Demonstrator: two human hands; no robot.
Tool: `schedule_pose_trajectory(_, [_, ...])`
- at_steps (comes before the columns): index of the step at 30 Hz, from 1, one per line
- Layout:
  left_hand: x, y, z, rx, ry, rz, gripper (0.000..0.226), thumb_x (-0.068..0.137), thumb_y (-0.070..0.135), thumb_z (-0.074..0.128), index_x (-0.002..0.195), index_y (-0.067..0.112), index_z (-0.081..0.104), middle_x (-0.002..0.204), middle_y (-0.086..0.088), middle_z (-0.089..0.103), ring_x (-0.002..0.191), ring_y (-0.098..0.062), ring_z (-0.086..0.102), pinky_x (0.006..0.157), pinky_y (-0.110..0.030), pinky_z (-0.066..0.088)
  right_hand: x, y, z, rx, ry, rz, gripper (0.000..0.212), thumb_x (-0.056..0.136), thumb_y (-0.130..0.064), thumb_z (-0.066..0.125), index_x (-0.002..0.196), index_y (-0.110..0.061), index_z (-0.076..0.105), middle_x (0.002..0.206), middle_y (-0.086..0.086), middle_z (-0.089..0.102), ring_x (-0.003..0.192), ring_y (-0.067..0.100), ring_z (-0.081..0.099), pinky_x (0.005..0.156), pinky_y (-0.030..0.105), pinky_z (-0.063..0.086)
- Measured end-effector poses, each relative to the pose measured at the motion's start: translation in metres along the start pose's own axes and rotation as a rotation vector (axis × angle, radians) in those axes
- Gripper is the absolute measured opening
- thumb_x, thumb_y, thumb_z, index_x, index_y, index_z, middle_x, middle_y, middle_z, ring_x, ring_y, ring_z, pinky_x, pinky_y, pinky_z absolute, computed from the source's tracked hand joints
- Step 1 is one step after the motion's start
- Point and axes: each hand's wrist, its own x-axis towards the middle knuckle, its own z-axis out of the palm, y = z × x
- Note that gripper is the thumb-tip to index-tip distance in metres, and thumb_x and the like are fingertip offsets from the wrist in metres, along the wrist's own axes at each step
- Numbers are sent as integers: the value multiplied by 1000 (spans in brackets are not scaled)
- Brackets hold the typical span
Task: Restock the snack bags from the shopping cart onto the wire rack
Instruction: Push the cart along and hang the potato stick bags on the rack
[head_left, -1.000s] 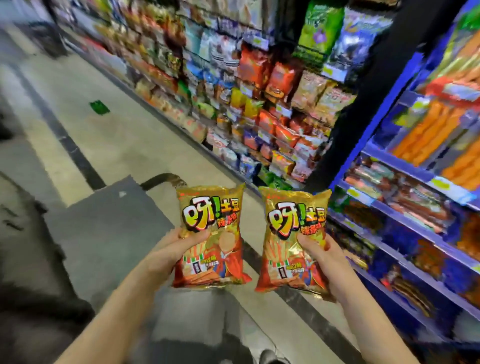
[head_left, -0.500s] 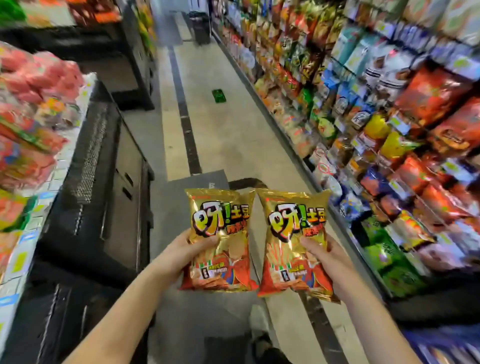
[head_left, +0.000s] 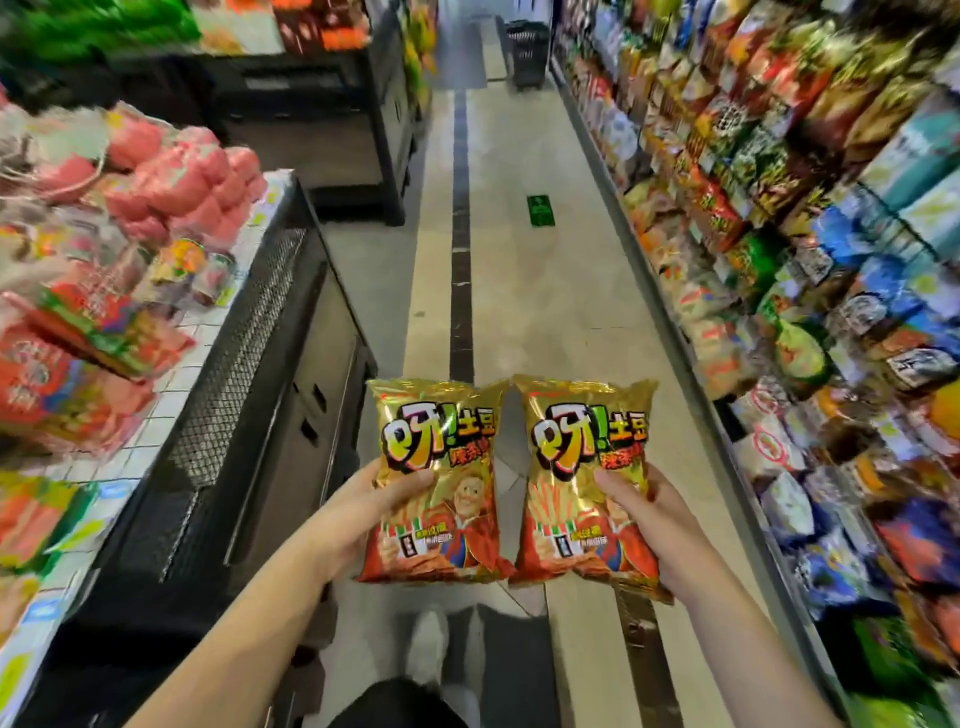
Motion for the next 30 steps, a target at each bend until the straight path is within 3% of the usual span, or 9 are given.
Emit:
schedule_pose_trajectory(7, [92, 67, -50, 32, -85, 48, 44, 95, 20, 69, 136, 12, 55, 126, -19, 72, 113, -40, 71, 95, -50, 57, 105, -44, 44, -76, 27, -13, 72, 73, -49, 84, 136, -31, 54, 111, -1, 78, 94, 23, 78, 84, 46, 63])
schedule_pose_trajectory(11, [155, 122, -97, 66, -88, 57, 60, 87, 31, 81, 138, 14, 55, 125, -16, 73, 113, -38, 71, 103, -55, 53, 171, -74, 86, -73, 80, -12, 71, 72, -50, 85, 134, -33, 54, 111, -2, 78, 93, 22, 78, 82, 45, 63])
schedule_pose_trajectory(15, [208, 181, -128, 76, -95, 59, 46, 91, 24, 73, 133, 13, 58, 120, -15, 75, 108, -36, 74, 92, -48, 59, 226, -110, 120, -49, 93, -27, 64, 75, -46, 84, 131, -33, 56, 115, 2, 77, 96, 25, 77, 90, 52, 61])
schedule_pose_trajectory(17, [233, 205, -139, 73, -111, 75, 46, 91, 25, 74, 133, 13, 59, 121, -16, 75, 109, -37, 73, 94, -49, 58, 249, -126, 131, -28, 101, -43, 59, 79, -41, 82, 131, -31, 56, 113, 3, 77, 98, 27, 77, 89, 51, 61])
schedule_pose_trajectory(20, [269, 237, -150, 87, -146, 88, 51, 91, 27, 76, 137, 14, 58, 125, -15, 73, 113, -38, 71, 100, -53, 55, 283, -148, 140, -9, 128, -47, 52, 83, -38, 80, 129, -31, 56, 108, 1, 79, 95, 26, 78, 81, 45, 63])
schedule_pose_trajectory(25, [331, 278, -154, 119, -174, 69, 60, 88, 34, 81, 139, 14, 55, 125, -14, 73, 112, -37, 72, 92, -46, 58, 349, -181, 140, 14, 149, -60, 55, 81, -37, 81, 130, -29, 57, 110, 2, 78, 96, 27, 77, 85, 48, 62])
schedule_pose_trajectory(30, [404, 320, -144, 127, -152, 63, 75, 76, 40, 88, 138, 16, 54, 124, -14, 74, 111, -37, 72, 96, -49, 57, 432, -210, 126, 38, 126, -71, 61, 78, -39, 82, 132, -30, 56, 112, 2, 78, 98, 27, 77, 87, 51, 61])
